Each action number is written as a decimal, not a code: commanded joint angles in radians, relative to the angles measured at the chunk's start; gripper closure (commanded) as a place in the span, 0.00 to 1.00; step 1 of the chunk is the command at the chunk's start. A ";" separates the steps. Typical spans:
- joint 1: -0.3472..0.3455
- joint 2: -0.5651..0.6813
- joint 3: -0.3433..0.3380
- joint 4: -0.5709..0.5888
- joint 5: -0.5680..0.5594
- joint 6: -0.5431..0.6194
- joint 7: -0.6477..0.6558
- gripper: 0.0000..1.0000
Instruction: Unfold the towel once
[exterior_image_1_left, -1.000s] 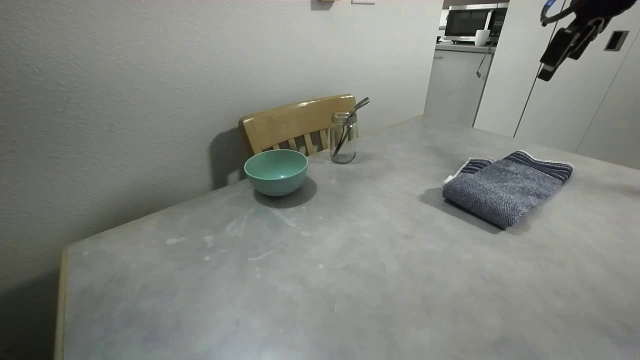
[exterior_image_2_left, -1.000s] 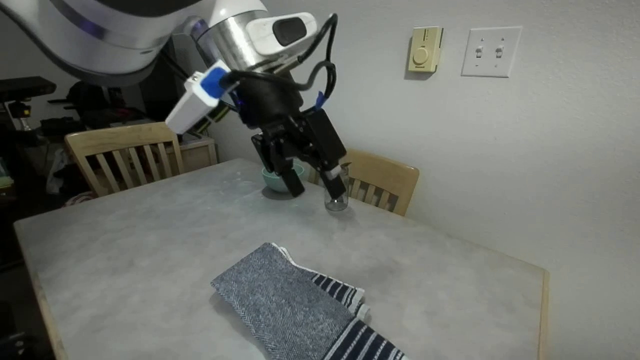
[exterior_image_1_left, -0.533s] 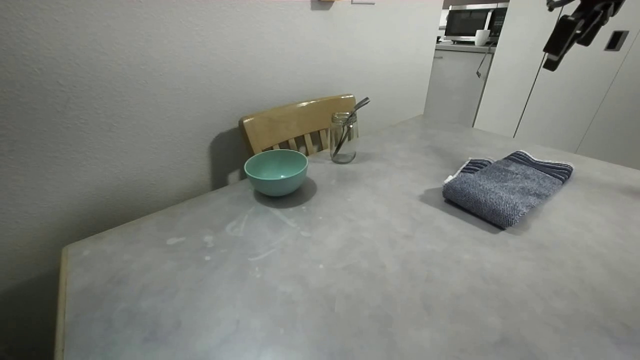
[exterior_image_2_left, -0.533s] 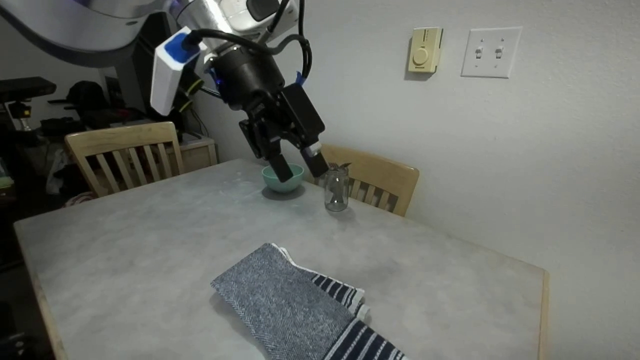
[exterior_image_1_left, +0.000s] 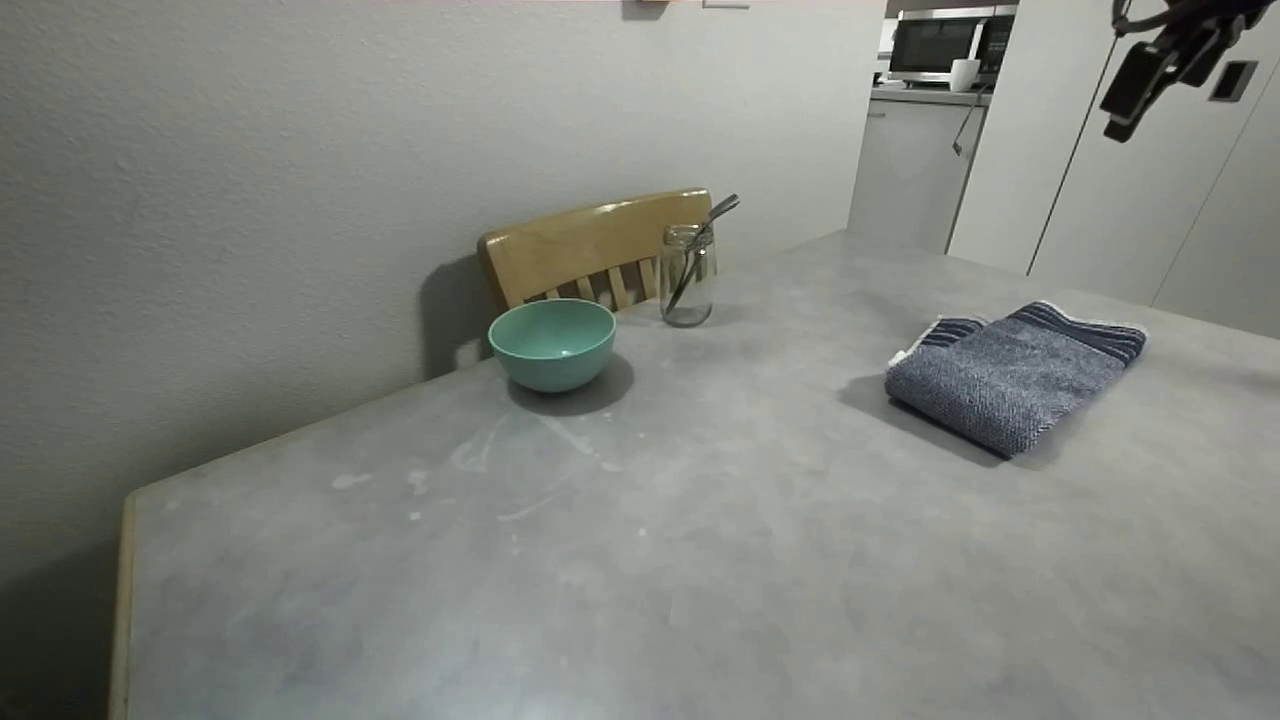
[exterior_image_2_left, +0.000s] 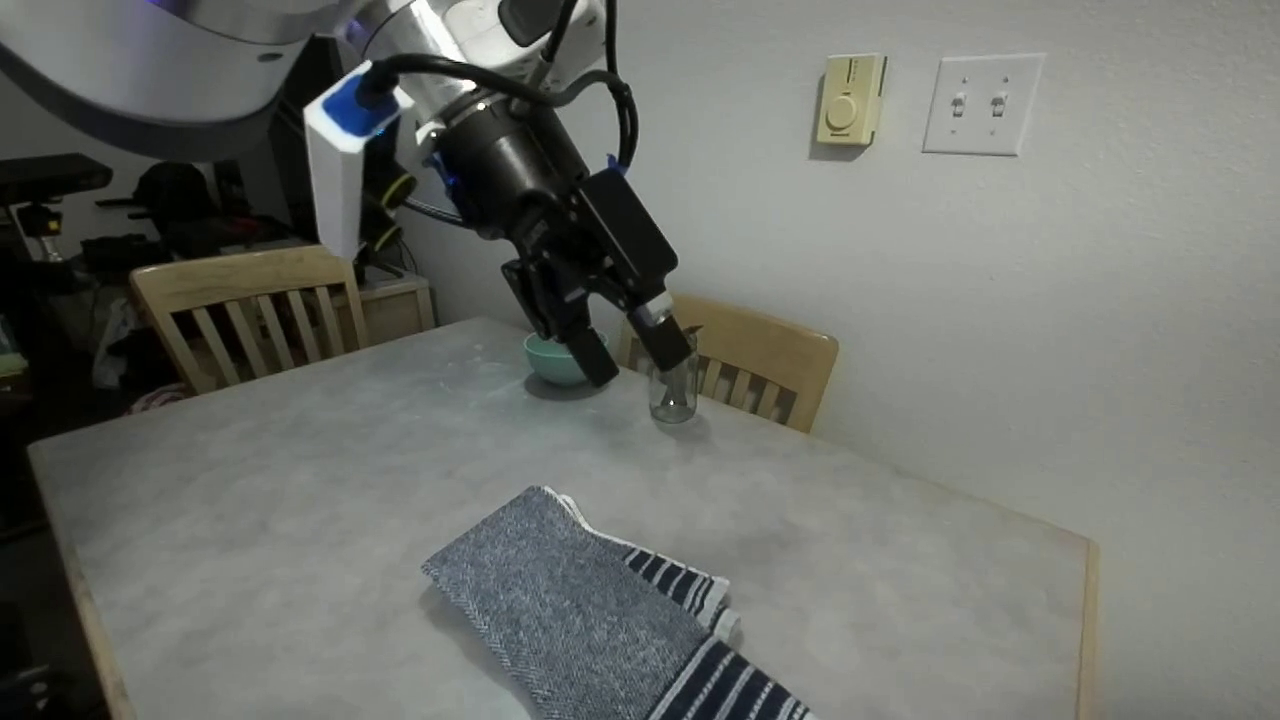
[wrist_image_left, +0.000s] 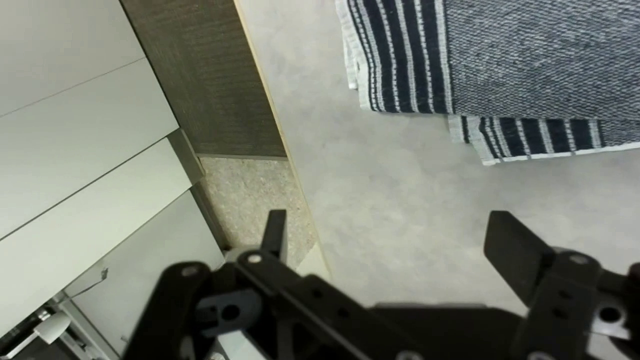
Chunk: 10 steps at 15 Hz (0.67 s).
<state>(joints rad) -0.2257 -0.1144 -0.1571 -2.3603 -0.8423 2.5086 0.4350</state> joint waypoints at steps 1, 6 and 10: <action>-0.038 0.054 -0.041 0.024 -0.074 0.048 0.029 0.00; -0.076 0.142 -0.132 0.048 -0.009 0.201 -0.069 0.00; -0.109 0.209 -0.180 0.039 0.227 0.401 -0.363 0.00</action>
<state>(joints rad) -0.3054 0.0399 -0.3238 -2.3370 -0.7433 2.8102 0.2508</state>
